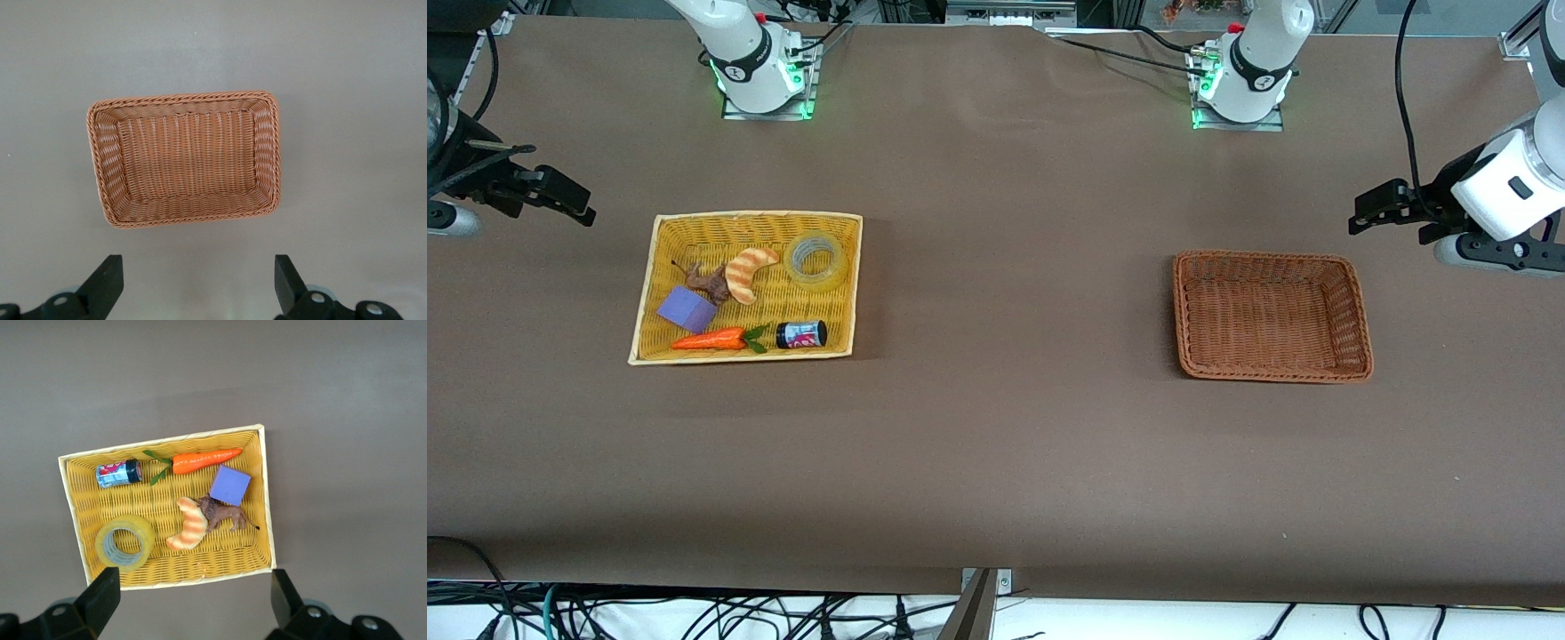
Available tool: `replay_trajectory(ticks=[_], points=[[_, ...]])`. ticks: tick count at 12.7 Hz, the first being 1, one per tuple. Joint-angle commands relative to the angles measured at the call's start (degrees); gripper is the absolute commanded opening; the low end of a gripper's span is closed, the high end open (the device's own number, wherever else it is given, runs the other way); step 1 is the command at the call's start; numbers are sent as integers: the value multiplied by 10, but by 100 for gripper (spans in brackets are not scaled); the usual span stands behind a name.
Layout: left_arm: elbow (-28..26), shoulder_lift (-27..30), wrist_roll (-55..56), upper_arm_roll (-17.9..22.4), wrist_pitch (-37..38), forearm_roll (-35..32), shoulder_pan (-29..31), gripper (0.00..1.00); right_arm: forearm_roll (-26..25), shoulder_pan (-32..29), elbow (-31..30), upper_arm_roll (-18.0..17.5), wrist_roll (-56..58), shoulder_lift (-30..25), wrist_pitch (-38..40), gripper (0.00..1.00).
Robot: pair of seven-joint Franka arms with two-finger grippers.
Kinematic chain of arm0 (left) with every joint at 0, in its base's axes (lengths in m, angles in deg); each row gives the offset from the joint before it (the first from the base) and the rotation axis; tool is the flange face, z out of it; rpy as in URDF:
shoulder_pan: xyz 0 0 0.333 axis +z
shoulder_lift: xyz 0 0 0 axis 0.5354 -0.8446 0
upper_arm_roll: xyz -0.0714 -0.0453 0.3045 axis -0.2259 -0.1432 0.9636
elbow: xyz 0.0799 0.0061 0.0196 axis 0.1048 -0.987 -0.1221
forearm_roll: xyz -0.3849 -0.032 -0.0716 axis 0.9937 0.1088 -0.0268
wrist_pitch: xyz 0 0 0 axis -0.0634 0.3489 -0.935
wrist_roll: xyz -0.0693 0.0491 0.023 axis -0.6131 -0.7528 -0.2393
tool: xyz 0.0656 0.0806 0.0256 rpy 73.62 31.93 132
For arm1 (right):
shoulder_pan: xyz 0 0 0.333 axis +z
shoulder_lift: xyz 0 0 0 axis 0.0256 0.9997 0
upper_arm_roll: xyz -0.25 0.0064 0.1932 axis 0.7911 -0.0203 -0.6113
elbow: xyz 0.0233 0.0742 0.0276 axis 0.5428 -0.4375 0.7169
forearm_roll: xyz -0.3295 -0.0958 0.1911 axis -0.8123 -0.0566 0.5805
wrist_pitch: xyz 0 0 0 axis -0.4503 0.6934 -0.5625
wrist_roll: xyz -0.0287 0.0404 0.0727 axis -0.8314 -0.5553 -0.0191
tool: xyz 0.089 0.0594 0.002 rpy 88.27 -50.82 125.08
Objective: Transfer tape with both arms
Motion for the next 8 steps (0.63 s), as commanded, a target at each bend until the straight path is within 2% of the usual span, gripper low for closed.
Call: replay_trajectory(ticks=[1, 8], points=[[13, -6, -9, 2, 1, 13, 1, 100, 8, -5, 11, -5, -3, 0, 13, 100], [13, -6, -9, 2, 1, 13, 1, 100, 7, -1, 10, -8, -6, 4, 14, 100]])
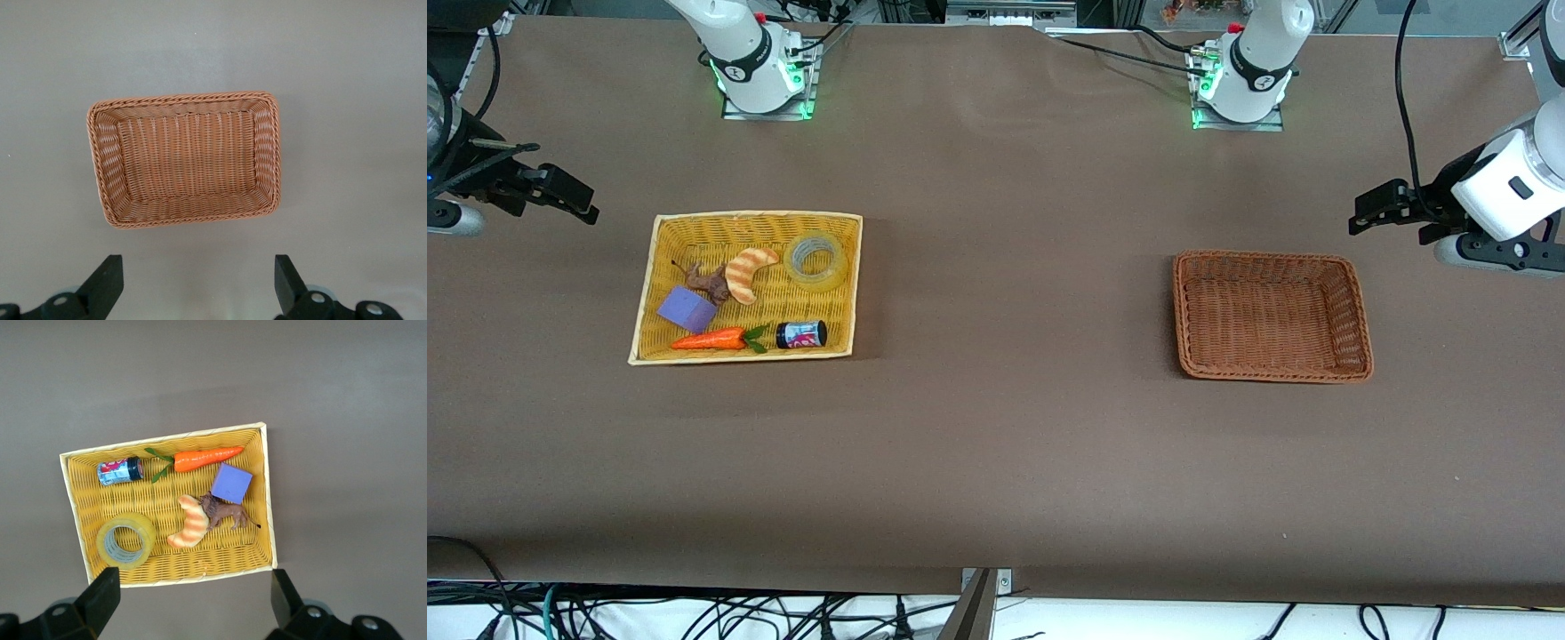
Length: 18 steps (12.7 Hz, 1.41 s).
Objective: Transfer tape with both arms
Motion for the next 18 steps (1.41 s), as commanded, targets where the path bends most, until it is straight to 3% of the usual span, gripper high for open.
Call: replay_trajectory(ticks=[1, 18], points=[[13, -6, -9, 2, 2, 13, 1, 100, 9, -1, 11, -6, -9, 7, 12, 100], [26, -15, -9, 2, 0, 16, 1, 100, 5, 15, -3, -7, 10, 23, 41, 100]])
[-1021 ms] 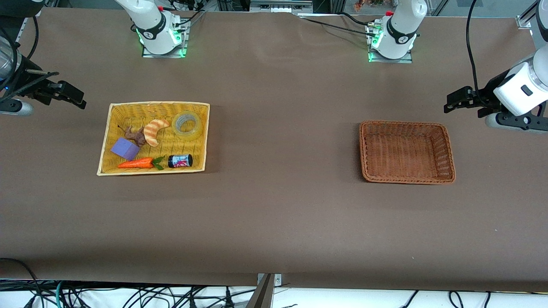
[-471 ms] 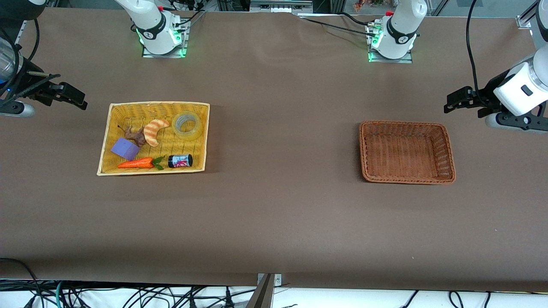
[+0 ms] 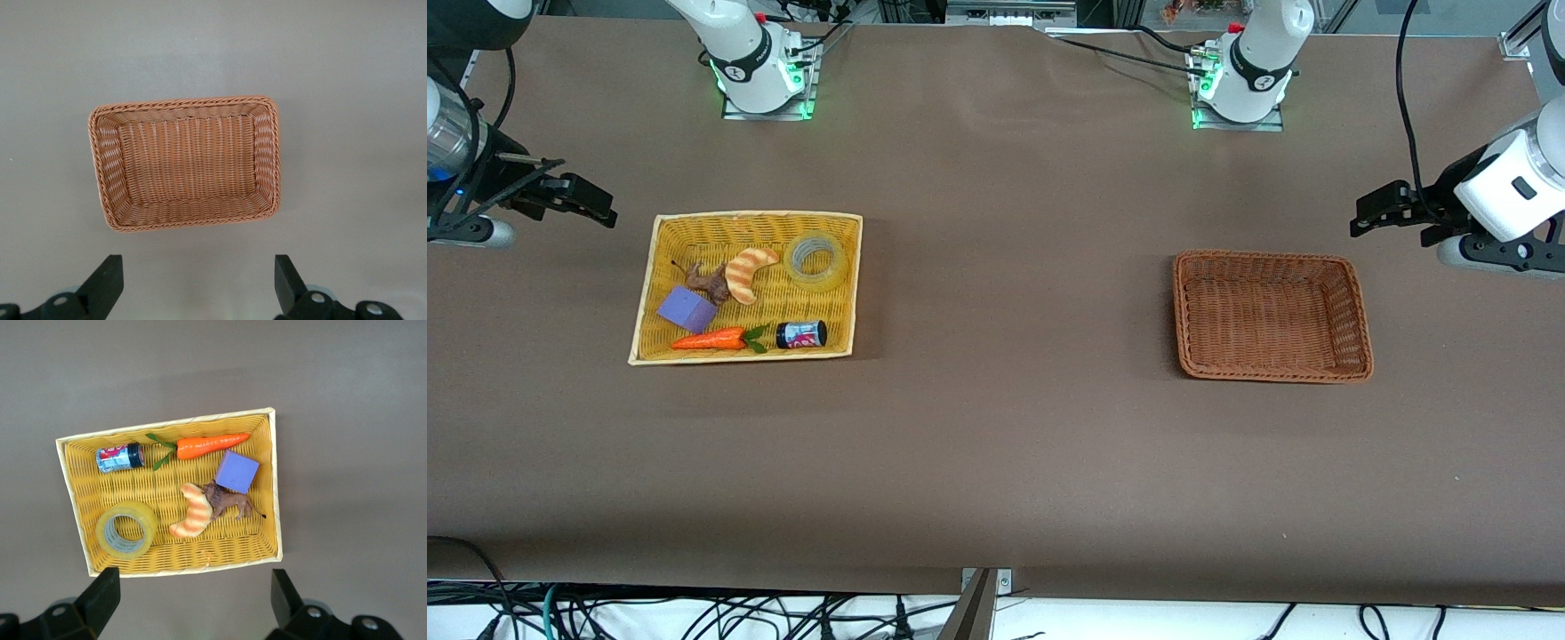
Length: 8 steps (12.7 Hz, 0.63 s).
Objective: Transfer tape with both arms
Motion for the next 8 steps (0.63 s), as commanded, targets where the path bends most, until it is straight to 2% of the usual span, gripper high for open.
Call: replay_trajectory(ticks=[1, 4, 6, 8], points=[[20, -12, -9, 2, 3, 16, 1, 100, 4, 21, -3, -1, 34, 5, 36, 100], [20, -12, -9, 2, 3, 16, 1, 100, 3, 85, -51, -2, 50, 20, 10, 100], [20, -13, -9, 2, 3, 18, 1, 100, 3, 107, -113, -14, 46, 32, -82, 100], [20, -13, -9, 2, 3, 18, 1, 100, 3, 108, -226, -25, 45, 33, -226, 100]])
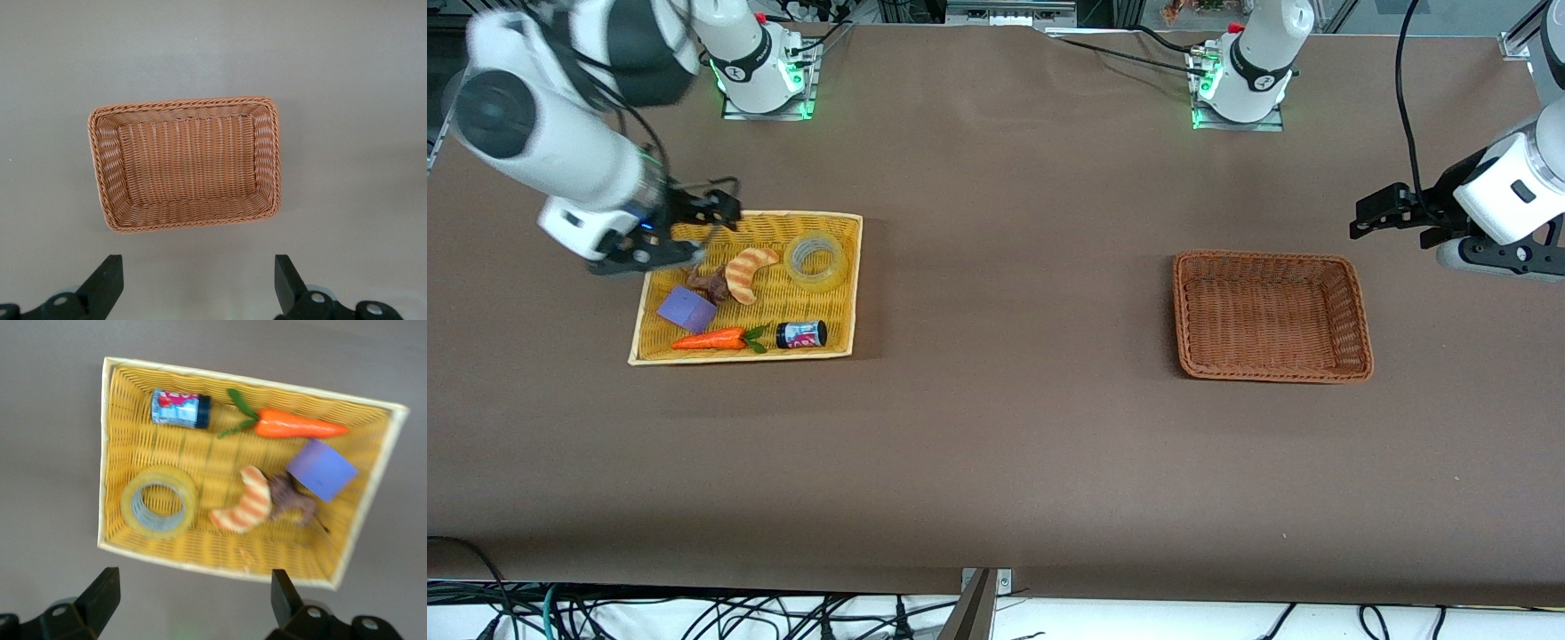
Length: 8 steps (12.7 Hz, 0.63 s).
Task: Transfer tape with both arms
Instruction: 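Reach the right gripper down to the tape roll and grasp it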
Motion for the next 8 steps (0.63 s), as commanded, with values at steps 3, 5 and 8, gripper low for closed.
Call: replay_trajectory(ticks=[3, 5, 8], points=[[18, -9, -15, 2, 4, 17, 0, 100, 0, -1, -202, -30, 10, 43, -291, 100], [18, -9, -15, 2, 4, 14, 0, 100, -3, -1, -204, -35, 12, 93, -343, 100], [18, -8, -10, 1, 11, 18, 0, 100, -4, -2, -205, -34, 32, 132, -383, 72]])
